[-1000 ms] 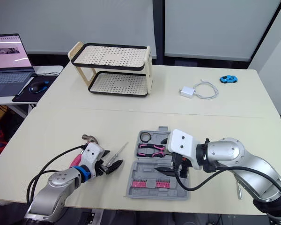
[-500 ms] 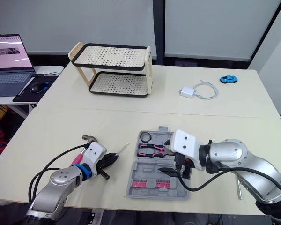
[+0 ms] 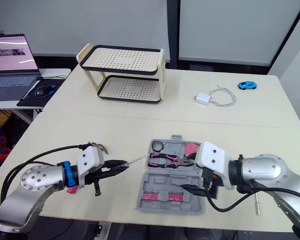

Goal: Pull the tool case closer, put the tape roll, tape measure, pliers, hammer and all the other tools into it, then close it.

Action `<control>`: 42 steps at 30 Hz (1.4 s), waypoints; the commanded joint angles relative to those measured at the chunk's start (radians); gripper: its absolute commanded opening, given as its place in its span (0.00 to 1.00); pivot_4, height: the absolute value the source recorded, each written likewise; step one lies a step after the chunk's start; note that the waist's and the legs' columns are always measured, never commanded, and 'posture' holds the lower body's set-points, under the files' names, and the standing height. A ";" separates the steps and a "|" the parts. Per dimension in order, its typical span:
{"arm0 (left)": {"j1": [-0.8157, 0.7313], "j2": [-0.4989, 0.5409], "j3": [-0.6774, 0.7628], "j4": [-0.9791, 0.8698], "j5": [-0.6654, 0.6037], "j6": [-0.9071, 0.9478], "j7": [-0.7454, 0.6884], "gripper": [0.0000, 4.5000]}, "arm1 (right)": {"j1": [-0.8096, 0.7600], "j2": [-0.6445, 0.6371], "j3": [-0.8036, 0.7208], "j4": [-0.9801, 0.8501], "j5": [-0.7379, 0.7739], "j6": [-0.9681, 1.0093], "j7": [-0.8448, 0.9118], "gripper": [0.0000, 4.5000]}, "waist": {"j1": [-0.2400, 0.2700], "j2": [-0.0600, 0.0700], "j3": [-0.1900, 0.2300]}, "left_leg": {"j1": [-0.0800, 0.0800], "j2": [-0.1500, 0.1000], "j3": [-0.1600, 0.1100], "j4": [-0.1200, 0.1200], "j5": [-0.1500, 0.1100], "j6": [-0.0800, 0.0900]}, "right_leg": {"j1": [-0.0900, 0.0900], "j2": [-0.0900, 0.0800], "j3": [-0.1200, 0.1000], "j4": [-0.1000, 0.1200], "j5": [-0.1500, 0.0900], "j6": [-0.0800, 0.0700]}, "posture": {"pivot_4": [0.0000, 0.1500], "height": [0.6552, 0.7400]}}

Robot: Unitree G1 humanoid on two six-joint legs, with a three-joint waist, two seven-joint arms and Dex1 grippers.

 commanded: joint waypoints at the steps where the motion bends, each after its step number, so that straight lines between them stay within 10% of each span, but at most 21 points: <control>1: -0.077 -0.007 -0.102 -0.022 0.039 -0.019 -0.041 0.05 | 0.040 -0.045 -0.046 -0.037 0.006 -0.008 0.016 1.00 | -0.006 0.000 0.000 | 0.000 0.000 0.000 0.000 0.000 0.000 | 0.000 0.000 0.000 0.000 0.000 0.000 | 1.00 0.94; 15: -0.272 -0.155 -0.474 0.080 0.332 0.096 0.005 0.05 | 0.133 -0.099 -0.014 -0.031 -0.085 -0.042 -0.015 1.00 | -0.004 0.000 0.000 | 0.000 0.000 0.000 0.001 0.000 0.000 | 0.000 0.001 0.000 0.001 0.000 0.000 | 1.00 0.94; 42: -0.381 -0.229 -0.516 0.209 0.385 0.035 -0.039 0.05 | 0.086 -0.093 0.011 -0.044 -0.059 -0.001 -0.041 1.00 | -0.003 0.000 0.000 | 0.000 0.000 0.000 0.002 0.000 0.000 | 0.000 0.001 0.000 0.001 0.000 0.000 | 1.00 0.94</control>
